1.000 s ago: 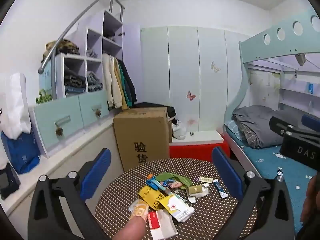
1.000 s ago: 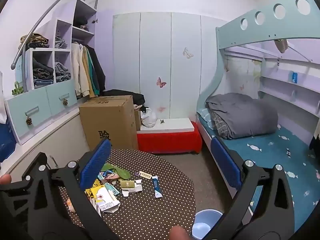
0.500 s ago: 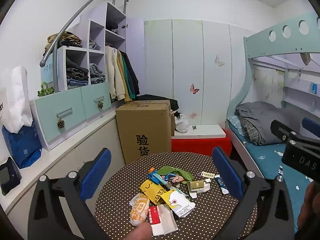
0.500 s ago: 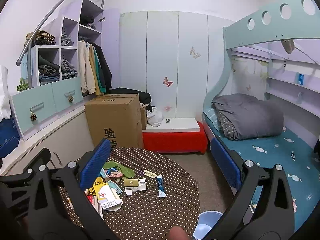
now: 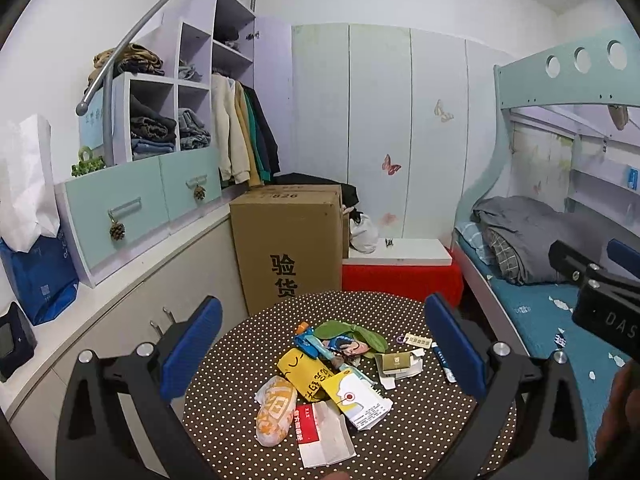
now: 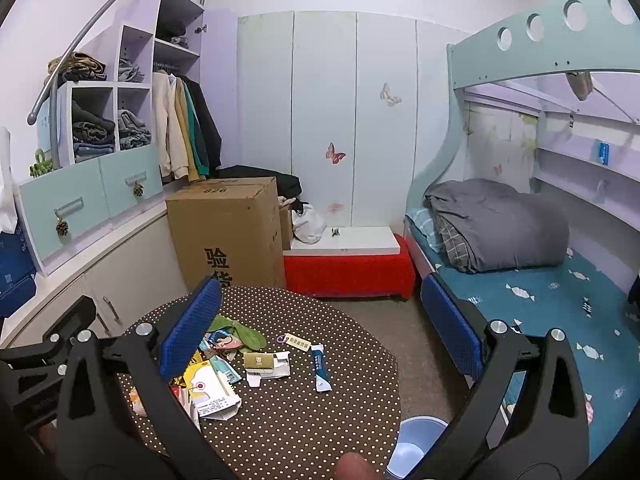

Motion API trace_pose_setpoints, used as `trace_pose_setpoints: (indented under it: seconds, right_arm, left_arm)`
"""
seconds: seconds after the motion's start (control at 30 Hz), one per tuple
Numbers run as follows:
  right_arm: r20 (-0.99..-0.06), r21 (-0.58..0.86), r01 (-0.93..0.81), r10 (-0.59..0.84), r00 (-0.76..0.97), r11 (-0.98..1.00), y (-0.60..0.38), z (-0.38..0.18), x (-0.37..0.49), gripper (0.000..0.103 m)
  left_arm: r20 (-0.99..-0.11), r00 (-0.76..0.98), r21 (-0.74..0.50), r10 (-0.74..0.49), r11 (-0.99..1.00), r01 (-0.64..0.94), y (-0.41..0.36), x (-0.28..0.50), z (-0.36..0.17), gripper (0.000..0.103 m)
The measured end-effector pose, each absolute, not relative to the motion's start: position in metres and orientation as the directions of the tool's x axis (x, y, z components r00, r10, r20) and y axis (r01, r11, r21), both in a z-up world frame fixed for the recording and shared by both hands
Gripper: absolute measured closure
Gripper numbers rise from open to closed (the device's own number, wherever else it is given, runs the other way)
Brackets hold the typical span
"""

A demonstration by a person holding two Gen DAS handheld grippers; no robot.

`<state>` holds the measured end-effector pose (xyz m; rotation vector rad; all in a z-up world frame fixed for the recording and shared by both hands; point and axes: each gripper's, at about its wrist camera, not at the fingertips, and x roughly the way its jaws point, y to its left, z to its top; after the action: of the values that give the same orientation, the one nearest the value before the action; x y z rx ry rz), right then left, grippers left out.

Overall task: Collect trash
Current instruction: 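Reach both grippers toward the trash pile on the polka-dot table, then grasp the orange-white snack bag with the left gripper while the right grasps the blue toothpaste tube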

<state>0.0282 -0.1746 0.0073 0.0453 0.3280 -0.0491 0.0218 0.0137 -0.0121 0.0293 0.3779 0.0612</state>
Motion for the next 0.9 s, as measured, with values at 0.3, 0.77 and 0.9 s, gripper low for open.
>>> trace_pose_setpoints:
  seconds: [0.3,0.77,0.9]
  right_arm:
    - [-0.365,0.022,0.041,-0.03,0.931,0.999,-0.17,-0.007,0.046,0.005]
    - [-0.549,-0.015,0.027,-0.03,0.836,1.0,-0.166,-0.075,0.111,0.005]
    - [-0.625,-0.028,0.022,-0.035,0.78,0.999,-0.168,-0.108,0.132,0.005]
  left_arm:
    - [-0.432,0.899,0.033,0.071,0.997,-0.063,0.026,0.042,-0.033,0.004]
    - [-0.623,0.771,0.036,0.132,0.989,-0.141,0.075,0.084,-0.115,0.004]
    - [-0.698,0.702,0.035,0.139,0.987,-0.16,0.094,0.093,-0.151,0.004]
